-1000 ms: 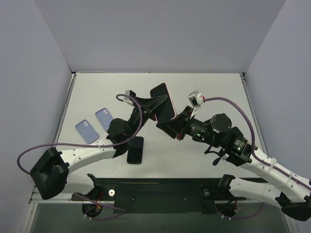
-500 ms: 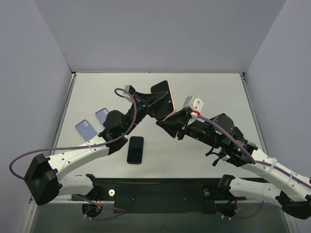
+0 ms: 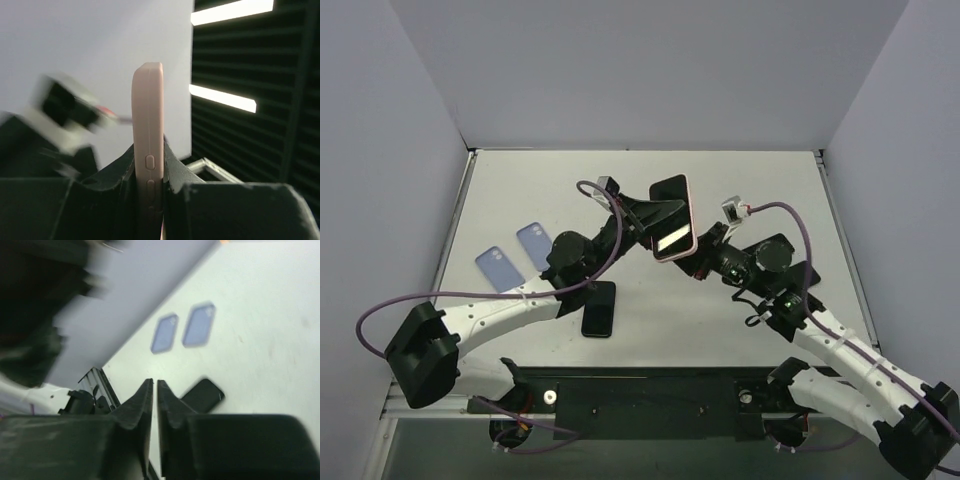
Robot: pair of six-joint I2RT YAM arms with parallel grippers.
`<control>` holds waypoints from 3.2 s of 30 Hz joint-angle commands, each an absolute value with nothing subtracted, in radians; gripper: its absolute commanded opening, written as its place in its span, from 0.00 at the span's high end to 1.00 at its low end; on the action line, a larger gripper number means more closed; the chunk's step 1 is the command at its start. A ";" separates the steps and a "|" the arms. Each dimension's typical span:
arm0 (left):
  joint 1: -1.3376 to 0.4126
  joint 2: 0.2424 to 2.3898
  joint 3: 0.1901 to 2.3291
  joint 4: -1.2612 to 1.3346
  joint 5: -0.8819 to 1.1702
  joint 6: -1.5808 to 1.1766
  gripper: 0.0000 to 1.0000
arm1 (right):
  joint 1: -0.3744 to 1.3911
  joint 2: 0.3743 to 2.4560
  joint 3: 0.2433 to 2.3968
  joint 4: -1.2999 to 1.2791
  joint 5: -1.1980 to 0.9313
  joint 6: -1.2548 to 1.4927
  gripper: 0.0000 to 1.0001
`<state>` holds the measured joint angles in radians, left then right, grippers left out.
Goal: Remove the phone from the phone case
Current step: Remove the phone case from the phone.
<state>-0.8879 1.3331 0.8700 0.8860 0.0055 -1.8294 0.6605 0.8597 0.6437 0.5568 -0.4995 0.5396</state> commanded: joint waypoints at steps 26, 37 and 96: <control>-0.749 1.052 1.098 0.325 0.158 -1.213 1.00 | 0.678 0.939 1.089 0.245 -0.755 0.894 0.45; -0.698 1.066 1.074 0.420 0.262 -1.380 1.00 | 0.687 0.994 1.048 0.350 -0.892 0.847 0.92; -0.592 1.063 1.038 0.647 0.551 -1.572 1.00 | 0.755 1.055 1.232 0.222 -0.876 0.836 0.64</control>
<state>-0.5964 1.0824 0.9749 0.5350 0.5228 -1.5448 0.7624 1.0557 1.1603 0.0933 -0.7933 0.8192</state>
